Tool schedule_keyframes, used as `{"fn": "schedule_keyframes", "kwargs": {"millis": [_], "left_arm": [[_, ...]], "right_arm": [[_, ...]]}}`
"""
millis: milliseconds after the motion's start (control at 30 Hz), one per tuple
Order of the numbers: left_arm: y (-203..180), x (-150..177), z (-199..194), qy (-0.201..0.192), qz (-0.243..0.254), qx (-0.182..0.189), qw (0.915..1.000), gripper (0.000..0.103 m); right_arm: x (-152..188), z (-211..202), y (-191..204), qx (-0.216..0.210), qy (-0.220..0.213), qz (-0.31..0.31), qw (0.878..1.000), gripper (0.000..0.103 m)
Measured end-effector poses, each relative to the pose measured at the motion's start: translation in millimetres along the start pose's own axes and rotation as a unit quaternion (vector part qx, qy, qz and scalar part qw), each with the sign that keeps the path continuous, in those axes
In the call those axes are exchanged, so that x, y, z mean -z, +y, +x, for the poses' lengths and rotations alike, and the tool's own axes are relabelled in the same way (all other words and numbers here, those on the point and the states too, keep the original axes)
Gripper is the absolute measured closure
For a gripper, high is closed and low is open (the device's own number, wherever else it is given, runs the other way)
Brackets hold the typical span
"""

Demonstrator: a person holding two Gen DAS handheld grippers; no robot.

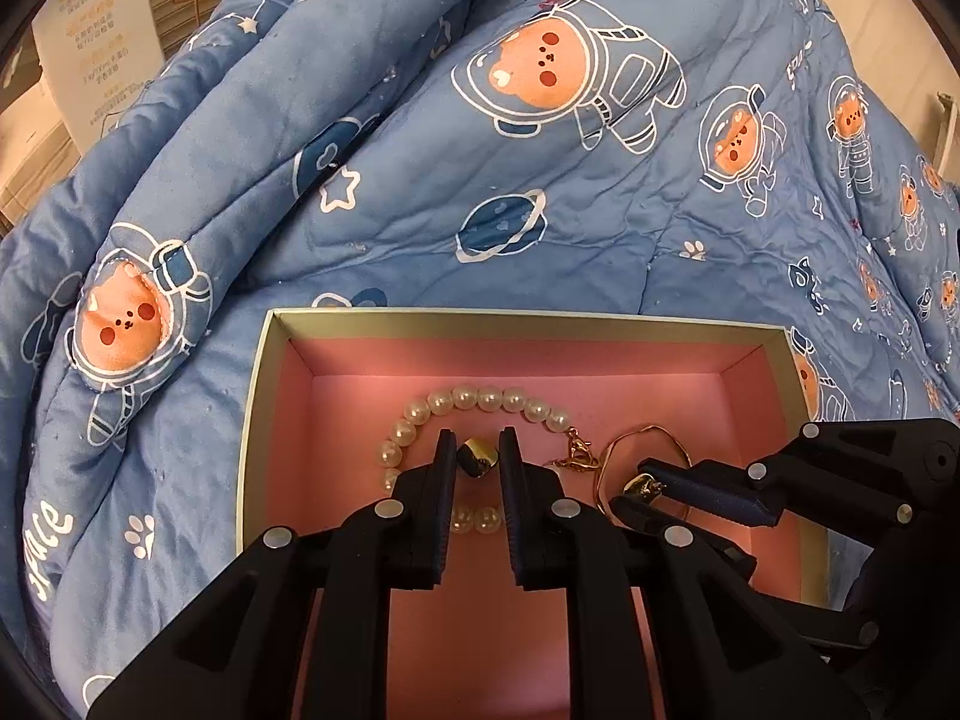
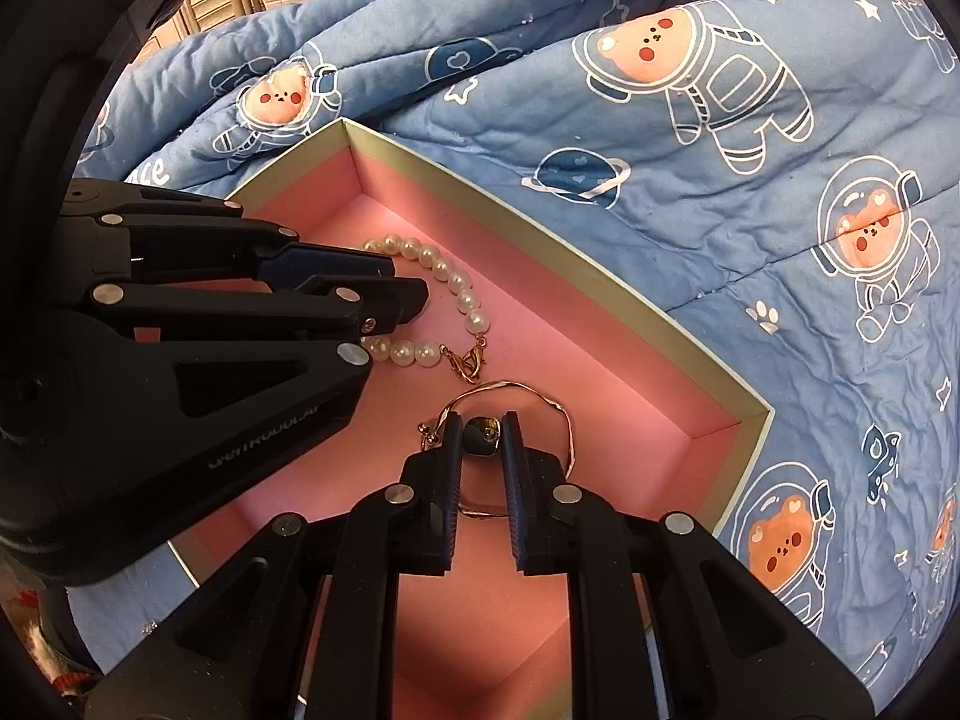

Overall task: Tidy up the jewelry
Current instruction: 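Open the left tool inside the box while the right tool opens, dropping both gold pieces, then move both tools back toward the watch and remaining gold jewelry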

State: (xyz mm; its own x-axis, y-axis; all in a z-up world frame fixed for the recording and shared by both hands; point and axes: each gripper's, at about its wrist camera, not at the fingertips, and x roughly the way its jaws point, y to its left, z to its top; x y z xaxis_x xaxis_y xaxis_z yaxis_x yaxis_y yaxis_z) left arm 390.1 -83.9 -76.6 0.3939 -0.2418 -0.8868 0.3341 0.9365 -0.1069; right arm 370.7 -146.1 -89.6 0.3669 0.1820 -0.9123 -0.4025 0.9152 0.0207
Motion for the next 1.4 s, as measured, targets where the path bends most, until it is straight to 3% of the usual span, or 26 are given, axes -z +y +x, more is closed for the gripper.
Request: {"fn": "schedule_keyframes", "kwargs": {"millis": [200,267,433,533,600,667,1133,1400], "left_arm": [[-1,1,-17,-0.024,0.005,-0.001,0.9997,0.068],[0,2,-26,-0.038,0.006,-0.004,0.9993,0.055],[8,5,-52,-0.068,-0.009,0.010,0.9976,0.044],[17,11,-70,-0.094,-0.020,0.002,0.9954,0.032],[25,19,-81,-0.111,-0.032,-0.003,0.9933,0.025],[32,30,-91,-0.125,-0.048,-0.003,0.9910,0.016],[50,150,-115,-0.139,-0.088,0.003,0.9863,0.012],[30,194,-119,-0.136,-0.060,-0.007,0.9889,0.012]], "right_arm": [[4,-2,3,0.002,-0.006,-0.003,1.000,0.088],[5,-3,4,0.000,-0.009,-0.002,1.000,0.084],[9,-23,10,0.013,-0.044,-0.007,0.999,0.046],[12,-37,13,0.017,-0.066,-0.010,0.998,0.043],[17,-49,14,0.017,-0.079,-0.005,0.997,0.032],[24,-62,13,0.015,-0.100,0.001,0.995,0.028],[106,-120,8,-0.005,-0.135,0.061,0.989,0.028],[148,-120,23,0.005,-0.124,0.054,0.991,0.028]]}}
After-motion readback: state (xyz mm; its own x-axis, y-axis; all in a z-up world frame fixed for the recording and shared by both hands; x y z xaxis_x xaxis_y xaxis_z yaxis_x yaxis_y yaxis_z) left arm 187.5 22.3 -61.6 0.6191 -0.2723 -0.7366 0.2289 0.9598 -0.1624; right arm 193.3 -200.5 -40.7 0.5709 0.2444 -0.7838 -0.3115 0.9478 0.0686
